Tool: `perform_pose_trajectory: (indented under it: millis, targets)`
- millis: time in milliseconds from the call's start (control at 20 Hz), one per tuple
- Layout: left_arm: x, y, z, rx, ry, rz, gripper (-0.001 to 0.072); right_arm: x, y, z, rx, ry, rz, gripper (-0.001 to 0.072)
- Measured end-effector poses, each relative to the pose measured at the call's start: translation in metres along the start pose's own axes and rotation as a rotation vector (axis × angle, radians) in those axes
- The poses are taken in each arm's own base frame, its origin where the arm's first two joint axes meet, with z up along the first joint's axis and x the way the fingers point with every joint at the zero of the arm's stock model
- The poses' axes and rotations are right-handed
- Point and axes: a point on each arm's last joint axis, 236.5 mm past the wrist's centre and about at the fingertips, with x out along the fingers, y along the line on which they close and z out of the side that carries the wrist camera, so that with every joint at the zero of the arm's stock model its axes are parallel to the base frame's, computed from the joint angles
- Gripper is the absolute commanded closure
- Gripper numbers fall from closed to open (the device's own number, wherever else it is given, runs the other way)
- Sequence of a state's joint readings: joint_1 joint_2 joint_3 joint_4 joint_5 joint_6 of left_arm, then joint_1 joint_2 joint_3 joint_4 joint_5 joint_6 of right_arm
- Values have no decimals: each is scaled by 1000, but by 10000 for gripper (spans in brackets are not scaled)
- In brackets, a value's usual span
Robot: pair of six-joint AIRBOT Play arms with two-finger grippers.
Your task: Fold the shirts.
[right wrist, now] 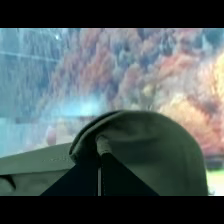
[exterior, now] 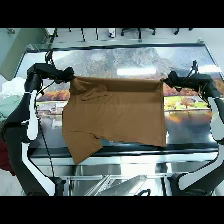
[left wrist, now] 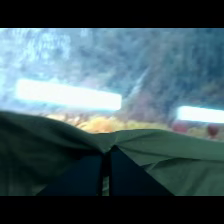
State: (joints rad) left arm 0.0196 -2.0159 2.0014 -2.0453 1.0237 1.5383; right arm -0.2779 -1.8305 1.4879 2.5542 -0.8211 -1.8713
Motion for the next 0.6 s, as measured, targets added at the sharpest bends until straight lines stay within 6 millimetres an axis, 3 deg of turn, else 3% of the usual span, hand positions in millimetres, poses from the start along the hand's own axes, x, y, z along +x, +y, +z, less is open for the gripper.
perform_pose_trajectory:
  millis: [350,600]
  targets:
    - [14,41,-54,28,176,136,695,11,-32,-54,10,125,-125,693]
    - [23,49,-68,39,201,165,695,20,-36,-66,9,127,-153,693]
